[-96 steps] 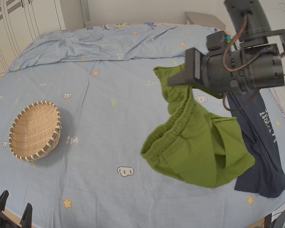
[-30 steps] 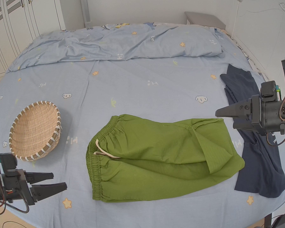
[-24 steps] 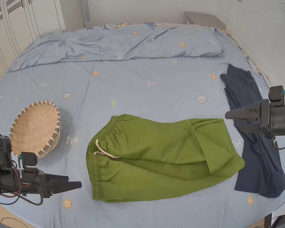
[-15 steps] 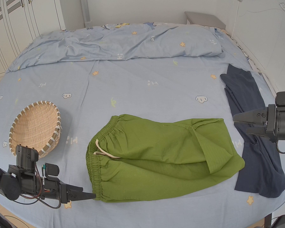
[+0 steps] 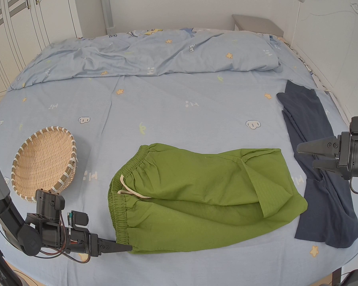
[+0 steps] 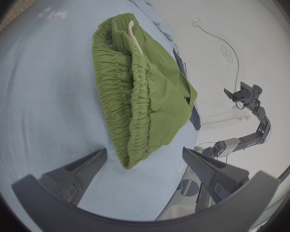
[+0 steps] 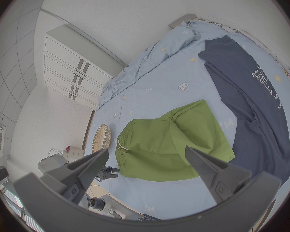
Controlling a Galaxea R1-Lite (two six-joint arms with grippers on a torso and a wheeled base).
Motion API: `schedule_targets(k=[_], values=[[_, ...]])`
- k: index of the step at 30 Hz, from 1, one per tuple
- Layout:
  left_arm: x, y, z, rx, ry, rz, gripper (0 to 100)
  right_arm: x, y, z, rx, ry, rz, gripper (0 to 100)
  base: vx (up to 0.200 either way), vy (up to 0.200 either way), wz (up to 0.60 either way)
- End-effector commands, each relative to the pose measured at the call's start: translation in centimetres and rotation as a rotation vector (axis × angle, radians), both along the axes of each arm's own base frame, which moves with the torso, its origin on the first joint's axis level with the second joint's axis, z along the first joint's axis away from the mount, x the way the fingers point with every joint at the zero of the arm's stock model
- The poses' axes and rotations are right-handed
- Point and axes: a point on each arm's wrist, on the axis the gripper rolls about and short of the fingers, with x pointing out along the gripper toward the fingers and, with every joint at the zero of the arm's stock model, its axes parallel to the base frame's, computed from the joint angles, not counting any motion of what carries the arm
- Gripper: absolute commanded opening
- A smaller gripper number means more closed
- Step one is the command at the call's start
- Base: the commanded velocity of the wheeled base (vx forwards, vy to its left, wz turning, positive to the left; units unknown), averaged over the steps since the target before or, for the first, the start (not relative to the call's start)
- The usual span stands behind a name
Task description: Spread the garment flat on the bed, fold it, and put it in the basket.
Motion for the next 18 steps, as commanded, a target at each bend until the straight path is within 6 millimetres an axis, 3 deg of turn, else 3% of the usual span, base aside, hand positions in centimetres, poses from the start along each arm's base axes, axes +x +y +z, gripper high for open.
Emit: schedule_targets(k=[1, 2, 3, 18], values=[[0.16, -0.71, -0.32, -0.012, 0.018, -0.011, 100, 0.0, 0.0, 0.03, 0.0, -0.001, -0.001, 100, 0.0, 0.0, 0.0], [0.34, -0.88, -0.5, -0.017, 0.02, -0.011, 100, 0.0, 0.0, 0.03, 0.001, -0.001, 0.0, 100, 0.0, 0.0, 0.0], [0.44, -0.92, -0.59, -0.017, 0.018, -0.01, 0, 0.0, 0.0, -0.02, 0.0, 0.001, 0.0, 100, 0.0, 0.0, 0.0], [0.4, -0.15, -0.74, -0.029, 0.045, 0.041, 0, 0.02, 0.01, -0.06, 0.001, 0.004, 0.003, 100, 0.0, 0.0, 0.0]])
